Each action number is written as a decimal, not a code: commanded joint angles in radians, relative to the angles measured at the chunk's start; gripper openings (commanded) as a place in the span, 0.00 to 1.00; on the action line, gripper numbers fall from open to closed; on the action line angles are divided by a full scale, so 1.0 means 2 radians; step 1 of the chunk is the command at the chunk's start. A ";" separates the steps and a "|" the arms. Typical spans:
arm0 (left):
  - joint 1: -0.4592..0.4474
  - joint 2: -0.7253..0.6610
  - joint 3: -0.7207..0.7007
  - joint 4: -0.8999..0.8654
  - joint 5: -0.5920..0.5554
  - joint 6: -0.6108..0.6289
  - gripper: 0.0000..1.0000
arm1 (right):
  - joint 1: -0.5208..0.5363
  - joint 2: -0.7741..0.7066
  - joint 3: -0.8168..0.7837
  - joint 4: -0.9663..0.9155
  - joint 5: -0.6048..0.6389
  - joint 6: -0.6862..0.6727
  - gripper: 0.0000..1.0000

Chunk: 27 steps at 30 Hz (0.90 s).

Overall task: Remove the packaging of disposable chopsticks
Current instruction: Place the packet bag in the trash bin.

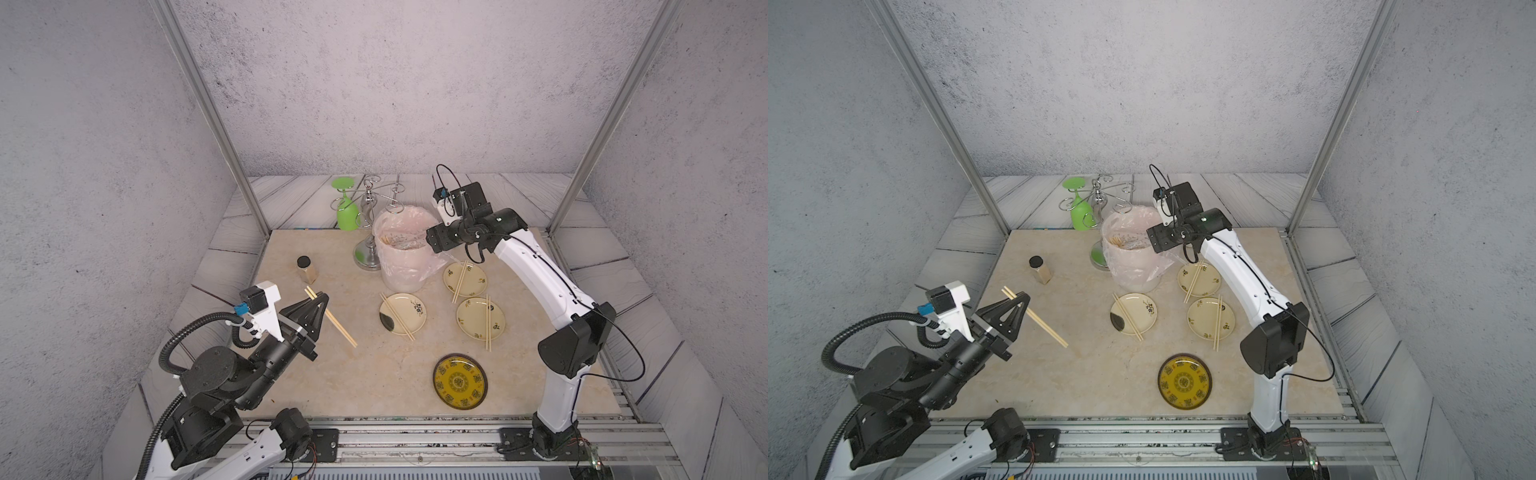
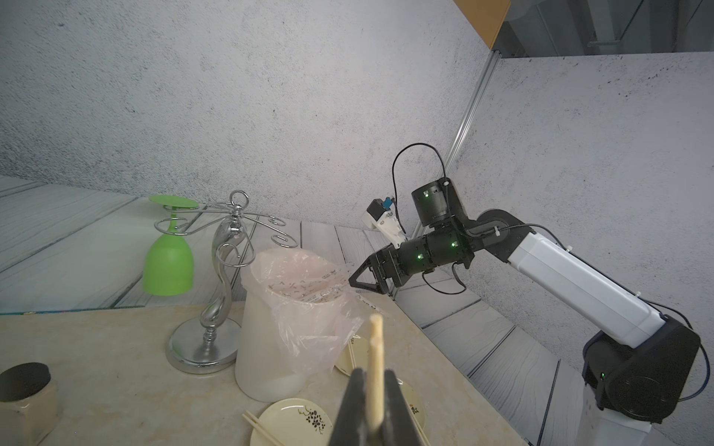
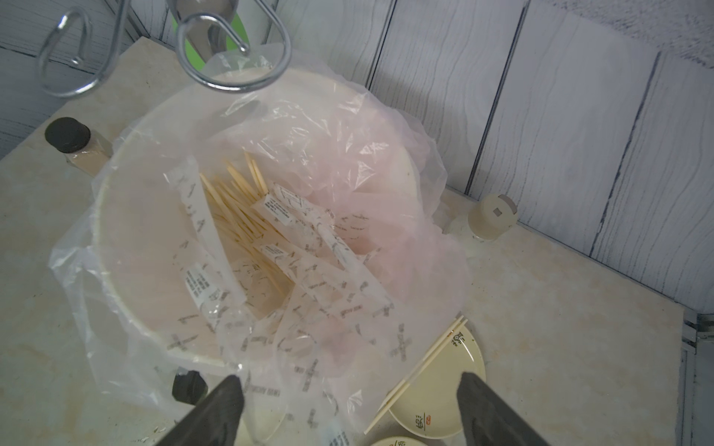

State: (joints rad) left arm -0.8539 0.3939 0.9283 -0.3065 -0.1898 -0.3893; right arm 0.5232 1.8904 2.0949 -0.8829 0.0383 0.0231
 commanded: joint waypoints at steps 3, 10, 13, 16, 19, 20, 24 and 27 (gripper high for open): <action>0.001 0.001 0.001 0.007 0.000 -0.007 0.00 | 0.000 0.028 0.065 -0.017 0.015 0.004 0.90; 0.001 0.001 0.003 0.008 0.000 -0.006 0.00 | 0.000 0.117 0.179 -0.014 0.025 -0.018 0.91; 0.001 0.004 0.007 0.007 -0.001 -0.004 0.00 | 0.000 0.139 0.233 -0.026 0.020 -0.008 0.91; 0.001 0.015 0.016 -0.001 -0.003 0.002 0.00 | 0.002 0.102 0.212 0.005 0.005 0.003 0.88; 0.001 0.035 0.028 -0.008 0.002 0.011 0.00 | 0.011 0.036 0.168 0.026 0.006 0.007 0.82; 0.001 0.041 0.028 -0.007 0.004 0.013 0.00 | 0.018 0.009 0.144 0.035 0.009 0.009 0.80; 0.001 0.072 0.038 0.005 0.030 0.019 0.00 | 0.064 -0.134 -0.027 0.098 0.018 0.008 0.73; 0.001 0.101 0.050 0.013 0.064 0.026 0.00 | 0.102 -0.240 -0.165 0.148 -0.040 0.016 0.67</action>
State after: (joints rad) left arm -0.8539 0.5636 0.9932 -0.3088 -0.1314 -0.3687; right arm 0.6697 1.6157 1.9072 -0.7029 0.0422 0.0360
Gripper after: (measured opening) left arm 0.073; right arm 0.674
